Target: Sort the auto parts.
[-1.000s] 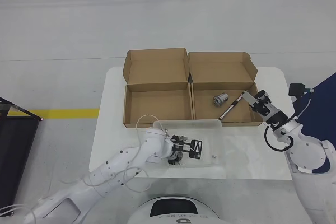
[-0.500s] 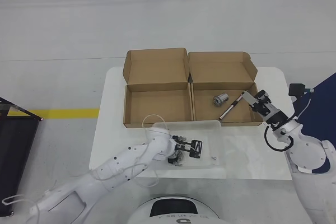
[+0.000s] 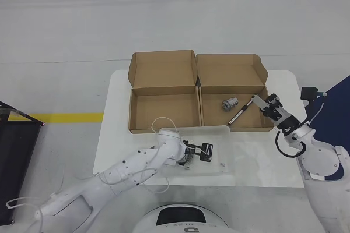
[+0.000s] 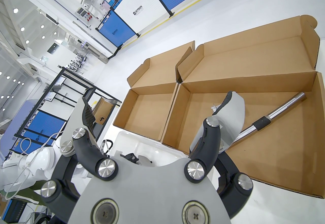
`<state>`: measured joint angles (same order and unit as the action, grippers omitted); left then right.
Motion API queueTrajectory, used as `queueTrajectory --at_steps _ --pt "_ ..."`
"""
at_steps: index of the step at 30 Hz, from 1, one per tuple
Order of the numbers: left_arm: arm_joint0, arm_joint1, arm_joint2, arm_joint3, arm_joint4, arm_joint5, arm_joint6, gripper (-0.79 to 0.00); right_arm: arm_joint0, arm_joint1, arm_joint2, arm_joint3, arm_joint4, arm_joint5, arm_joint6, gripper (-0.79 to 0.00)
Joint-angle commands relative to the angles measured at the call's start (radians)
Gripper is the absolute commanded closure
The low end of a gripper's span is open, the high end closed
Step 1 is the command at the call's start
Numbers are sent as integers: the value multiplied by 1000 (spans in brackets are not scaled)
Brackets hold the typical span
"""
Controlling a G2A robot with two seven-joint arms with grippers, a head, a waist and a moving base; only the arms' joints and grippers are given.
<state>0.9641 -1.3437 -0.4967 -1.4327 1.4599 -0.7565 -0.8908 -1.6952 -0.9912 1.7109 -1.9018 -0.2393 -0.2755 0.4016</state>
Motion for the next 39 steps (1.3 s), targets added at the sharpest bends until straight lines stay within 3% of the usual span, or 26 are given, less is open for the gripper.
queueTrajectory --at_steps 1,6,10,15,19,22,25,27,39 --pt "2 3 -6 -14 11 3 12 0 0 0 0 0 0 -1 0 -785" --pt "23 20 -39 -76 62 28 62 0 0 0 0 0 0 -1 0 -785" --pt "60 46 -101 -160 101 57 175 0 0 0 0 0 0 -1 0 -785" --pt "140 91 -248 -220 72 84 467 0 0 0 0 0 0 -1 0 -785" --pt "197 118 -385 -185 -13 94 753 0 0 0 0 0 0 -1 0 -785" --pt "206 129 -445 -143 -53 61 896 0 0 0 0 0 0 -1 0 -785" --pt "198 128 -447 -110 -92 29 950 0 0 0 0 0 0 -1 0 -785" --pt "190 124 -433 -81 -174 -51 1003 0 0 0 0 0 0 -1 0 -785" --pt "190 124 -433 -81 -174 -51 1003 0 0 0 0 0 0 -1 0 -785"
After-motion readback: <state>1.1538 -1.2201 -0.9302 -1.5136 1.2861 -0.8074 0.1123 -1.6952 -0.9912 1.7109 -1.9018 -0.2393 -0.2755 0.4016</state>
